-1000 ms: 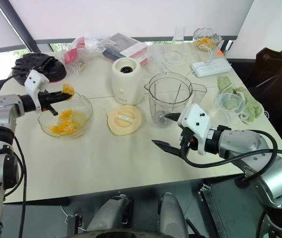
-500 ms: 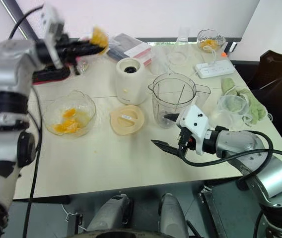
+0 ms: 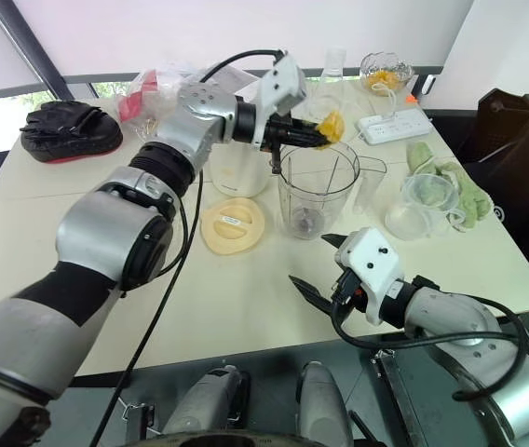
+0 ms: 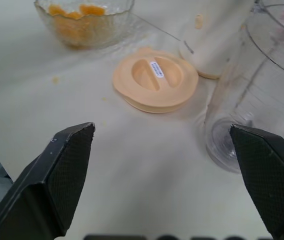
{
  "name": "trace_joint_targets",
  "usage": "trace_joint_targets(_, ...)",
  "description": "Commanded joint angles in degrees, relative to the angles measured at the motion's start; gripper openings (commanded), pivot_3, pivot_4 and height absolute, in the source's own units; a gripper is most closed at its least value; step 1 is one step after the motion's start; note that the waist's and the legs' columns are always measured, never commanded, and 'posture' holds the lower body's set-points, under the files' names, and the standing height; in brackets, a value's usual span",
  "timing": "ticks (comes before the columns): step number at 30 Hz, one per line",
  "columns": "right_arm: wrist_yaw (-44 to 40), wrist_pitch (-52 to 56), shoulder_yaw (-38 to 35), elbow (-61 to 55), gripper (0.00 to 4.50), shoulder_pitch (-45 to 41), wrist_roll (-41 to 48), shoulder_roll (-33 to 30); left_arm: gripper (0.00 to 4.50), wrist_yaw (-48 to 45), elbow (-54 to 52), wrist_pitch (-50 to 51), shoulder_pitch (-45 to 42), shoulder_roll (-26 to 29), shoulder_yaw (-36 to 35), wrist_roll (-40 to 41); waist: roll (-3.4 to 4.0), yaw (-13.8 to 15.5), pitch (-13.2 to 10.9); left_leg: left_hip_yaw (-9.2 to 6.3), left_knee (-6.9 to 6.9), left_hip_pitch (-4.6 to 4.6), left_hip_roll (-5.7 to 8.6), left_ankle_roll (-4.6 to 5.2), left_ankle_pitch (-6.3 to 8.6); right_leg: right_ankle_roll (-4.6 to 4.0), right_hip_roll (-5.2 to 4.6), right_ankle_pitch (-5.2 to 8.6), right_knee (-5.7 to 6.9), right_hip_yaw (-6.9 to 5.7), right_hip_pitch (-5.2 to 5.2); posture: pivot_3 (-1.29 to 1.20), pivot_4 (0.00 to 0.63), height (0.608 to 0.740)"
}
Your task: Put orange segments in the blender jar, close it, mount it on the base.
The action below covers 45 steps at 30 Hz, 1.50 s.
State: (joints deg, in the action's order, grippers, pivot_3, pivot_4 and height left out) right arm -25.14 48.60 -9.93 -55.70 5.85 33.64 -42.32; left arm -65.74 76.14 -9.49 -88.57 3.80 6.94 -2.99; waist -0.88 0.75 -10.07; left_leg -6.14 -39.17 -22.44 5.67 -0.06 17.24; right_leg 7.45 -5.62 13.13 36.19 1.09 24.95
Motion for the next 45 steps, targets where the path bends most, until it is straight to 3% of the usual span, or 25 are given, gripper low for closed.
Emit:
trace_joint_targets(1, 2.3, 0.2, -3.3, -4.2, 4.5, 2.6, 1.5, 0.3, 1.03, 2.1, 0.2, -3.0, -0.3, -0.3, 1.8, -3.8, 0.0, 0.0, 0.0, 0.0, 0.0, 0.03, 0.0, 0.06, 0.04, 0.0, 0.0, 0.0, 0.0, 0.0, -0.04, 0.0, 0.15, 0.74)
trace_joint_targets(8, 4.3, -0.8, -4.4, -4.3, 4.5, 4.4, 3.2, -0.8, 4.47, 2.5, 0.2, -4.3, 0.0, -0.5, 0.1, -4.7, 0.0, 0.0, 0.0, -0.01, -0.01, 0.04, 0.0, 0.18, 0.1, 0.0, 0.01, 0.0, 0.0, 0.0, -0.03, 0.0, 0.15, 0.74)
trace_joint_targets(14, 3.4, -0.9, -6.6, -4.2, 4.5, 6.3, 3.1, -1.0, 4.47, 2.2, -0.4, -4.0, -1.8, -0.2, -4.2, -1.7, 0.0, 0.0, 0.0, -0.01, -0.01, 0.04, 0.01, 0.19, 0.11, 0.01, 0.01, 0.0, -0.01, 0.0, -0.05, 0.0, 0.15, 0.74)
trace_joint_targets(18, 2.4, -4.9, -8.3, 0.7, 4.5, 10.0, -1.1, 0.6, 4.47, -3.7, -3.7, -1.8, -3.0, 4.3, -11.6, 5.9, 0.0, -0.1, 0.0, -0.01, -0.01, 0.04, 0.0, 0.19, 0.11, 0.01, 0.02, 0.0, 0.01, -0.01, -0.05, 0.0, 0.15, 0.74)
trace_joint_targets(21, 1.4, -8.9, -9.2, 4.2, 4.5, 12.2, -4.2, 1.6, 4.47, -6.6, -6.4, -0.9, -0.6, 6.8, -12.4, 7.4, 0.04, -0.5, 0.0, 0.04, -0.01, 0.09, -0.02, 0.19, 0.11, 0.01, 0.02, 0.0, 0.04, 0.0, -0.04, 0.0, 0.15, 0.74)
trace_joint_targets(25, 2.5, -16.1, -11.1, 11.5, 4.5, 12.8, -9.3, 5.2, 4.47, -12.1, -18.9, 1.1, 12.3, 12.5, -10.1, 8.3, 0.26, -0.4, 0.2, 0.03, 0.01, 0.27, -0.03, 0.18, 0.11, 0.01, 0.03, 0.0, 0.05, 0.04, -0.21, 0.0, 0.15, 0.74)
trace_joint_targets(28, 5.9, -21.1, -12.6, 16.5, 4.5, 11.0, -13.1, 8.5, 4.47, -12.7, -38.5, 8.7, 28.7, 16.4, -8.6, 10.4, 0.23, -0.4, 0.2, -0.01, 0.2, 0.62, -0.13, 0.19, 0.12, 0.0, 0.14, 0.0, 0.01, 0.09, -0.47, 0.0, 0.15, 0.74)
trace_joint_targets(32, 9.1, -27.1, -15.3, 23.2, 4.5, 8.5, -17.1, 11.5, 4.47, -7.2, -61.9, 20.6, 47.1, 17.9, -7.1, 13.2, 0.24, 0.6, 0.2, -0.2, 0.26, 0.41, -0.28, -0.22, -0.09, -0.05, 0.24, 0.01, 0.1, 0.09, -0.26, 0.0, 0.15, 0.74)
trace_joint_targets(35, 11.2, -31.1, -17.5, 29.1, 4.5, 5.7, -18.8, 13.1, 4.47, -2.1, -73.5, 25.3, 56.4, 17.2, -5.1, 13.3, 0.27, 1.5, 0.2, -0.17, 0.01, 0.05, -0.12, -0.29, -0.14, -0.1, 0.11, -0.05, 0.04, 0.14, -0.06, 0.0, 0.15, 0.74)
trace_joint_targets(38, 13.6, -34.3, -18.6, 37.3, 4.5, 0.7, -20.0, 13.9, 4.47, 2.6, -80.4, 29.3, 61.8, 15.6, -3.4, 14.2, 0.31, 1.5, 0.2, -0.06, 0.0, 0.27, -0.04, -0.24, -0.12, -0.11, 0.06, -0.05, -0.11, 0.27, -0.35, 0.0, 0.15, 0.74)
trace_joint_targets(45, 14.9, -40.2, -19.0, 51.6, 4.5, -4.6, -21.4, 14.8, 4.47, 8.0, -84.3, 30.3, 64.7, 15.9, -0.9, 14.6, 0.57, 1.2, 0.3, -0.03, 0.32, 0.9, -0.13, -0.05, -0.01, -0.14, 0.17, -0.04, -0.01, 0.3, -0.71, 0.0, 0.15, 0.74)
